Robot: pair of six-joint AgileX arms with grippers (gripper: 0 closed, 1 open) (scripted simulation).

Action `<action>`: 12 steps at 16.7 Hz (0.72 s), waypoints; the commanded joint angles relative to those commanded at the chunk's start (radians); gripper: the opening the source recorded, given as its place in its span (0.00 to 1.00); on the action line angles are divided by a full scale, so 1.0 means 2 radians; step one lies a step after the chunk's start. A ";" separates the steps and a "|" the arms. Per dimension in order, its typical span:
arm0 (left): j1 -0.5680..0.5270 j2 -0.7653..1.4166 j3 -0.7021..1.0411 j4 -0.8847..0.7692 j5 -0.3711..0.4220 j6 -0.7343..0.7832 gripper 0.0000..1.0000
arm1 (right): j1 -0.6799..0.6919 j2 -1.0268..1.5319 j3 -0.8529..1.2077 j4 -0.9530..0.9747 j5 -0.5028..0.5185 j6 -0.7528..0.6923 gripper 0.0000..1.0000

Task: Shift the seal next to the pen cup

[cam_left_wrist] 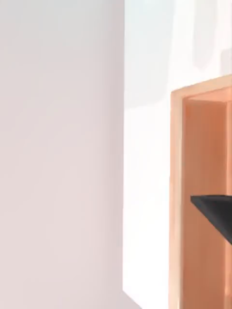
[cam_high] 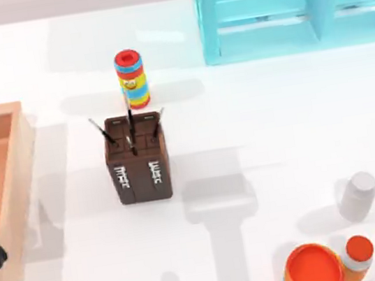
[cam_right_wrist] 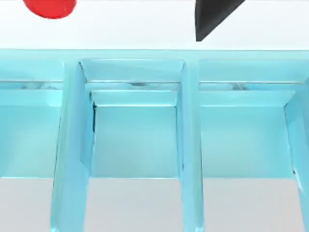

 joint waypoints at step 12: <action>0.000 0.000 0.000 0.000 0.000 0.000 1.00 | -0.021 0.278 0.259 -0.206 0.000 -0.018 1.00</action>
